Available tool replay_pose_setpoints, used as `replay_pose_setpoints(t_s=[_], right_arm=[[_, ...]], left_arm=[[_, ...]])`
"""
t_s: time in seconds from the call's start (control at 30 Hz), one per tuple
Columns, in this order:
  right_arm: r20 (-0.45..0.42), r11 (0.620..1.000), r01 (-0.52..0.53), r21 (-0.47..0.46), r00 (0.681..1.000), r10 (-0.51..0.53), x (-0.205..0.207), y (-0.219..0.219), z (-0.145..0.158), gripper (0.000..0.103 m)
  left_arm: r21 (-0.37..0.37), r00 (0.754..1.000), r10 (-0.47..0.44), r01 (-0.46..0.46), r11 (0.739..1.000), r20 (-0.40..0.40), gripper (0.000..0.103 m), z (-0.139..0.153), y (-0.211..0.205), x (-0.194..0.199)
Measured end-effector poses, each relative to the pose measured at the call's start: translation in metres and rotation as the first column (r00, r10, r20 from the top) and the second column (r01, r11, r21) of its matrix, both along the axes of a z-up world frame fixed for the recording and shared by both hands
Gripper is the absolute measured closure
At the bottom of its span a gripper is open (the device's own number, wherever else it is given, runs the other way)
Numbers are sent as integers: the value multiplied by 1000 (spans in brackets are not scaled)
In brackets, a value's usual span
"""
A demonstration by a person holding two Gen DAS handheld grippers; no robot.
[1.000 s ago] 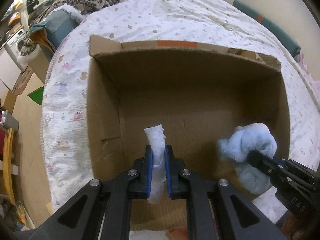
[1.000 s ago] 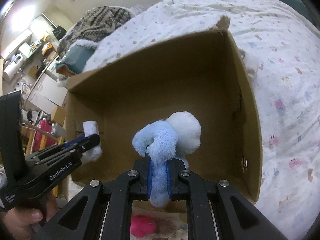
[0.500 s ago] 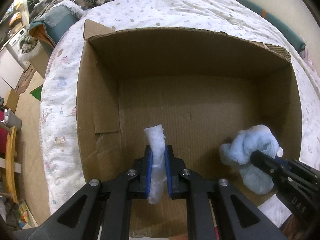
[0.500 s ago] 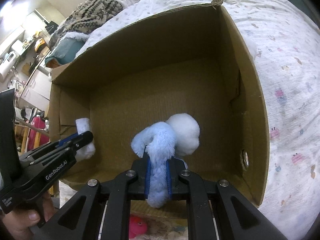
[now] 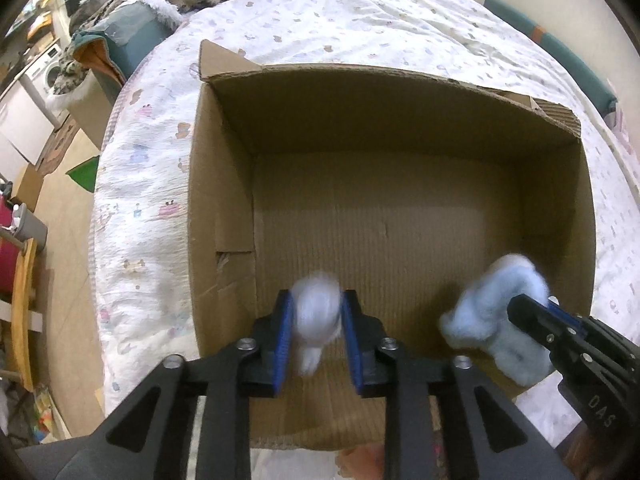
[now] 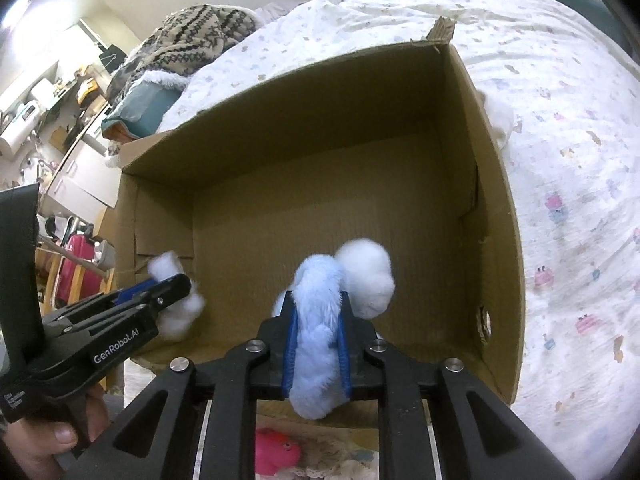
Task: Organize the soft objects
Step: 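Carry the blue plush and white sock over the box and release both, then grasp the clear plastic bag with the left tool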
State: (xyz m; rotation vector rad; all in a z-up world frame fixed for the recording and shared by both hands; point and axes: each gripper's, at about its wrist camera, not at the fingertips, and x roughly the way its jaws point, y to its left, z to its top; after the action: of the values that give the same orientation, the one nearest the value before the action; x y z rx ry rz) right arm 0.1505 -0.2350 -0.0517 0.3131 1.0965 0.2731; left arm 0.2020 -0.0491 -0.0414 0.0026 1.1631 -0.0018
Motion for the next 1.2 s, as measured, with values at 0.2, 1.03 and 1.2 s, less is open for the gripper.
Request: replay_pose_setpoints(t_s=[0.2, 1.03, 1.2], right_arm=[[39, 1000, 14, -22, 999, -13, -9, -3, 11, 36], [103, 997, 35, -73, 994, -28, -68, -12, 47, 26], [100, 997, 37, -75, 995, -29, -87, -14, 48, 26]], left_arm=[[1, 1000, -2, 2, 1000, 14, 44, 8, 2, -6], [-16, 994, 55, -53, 998, 99, 43, 54, 30, -76], [-29, 992, 72, -69, 997, 101, 43, 55, 43, -99]])
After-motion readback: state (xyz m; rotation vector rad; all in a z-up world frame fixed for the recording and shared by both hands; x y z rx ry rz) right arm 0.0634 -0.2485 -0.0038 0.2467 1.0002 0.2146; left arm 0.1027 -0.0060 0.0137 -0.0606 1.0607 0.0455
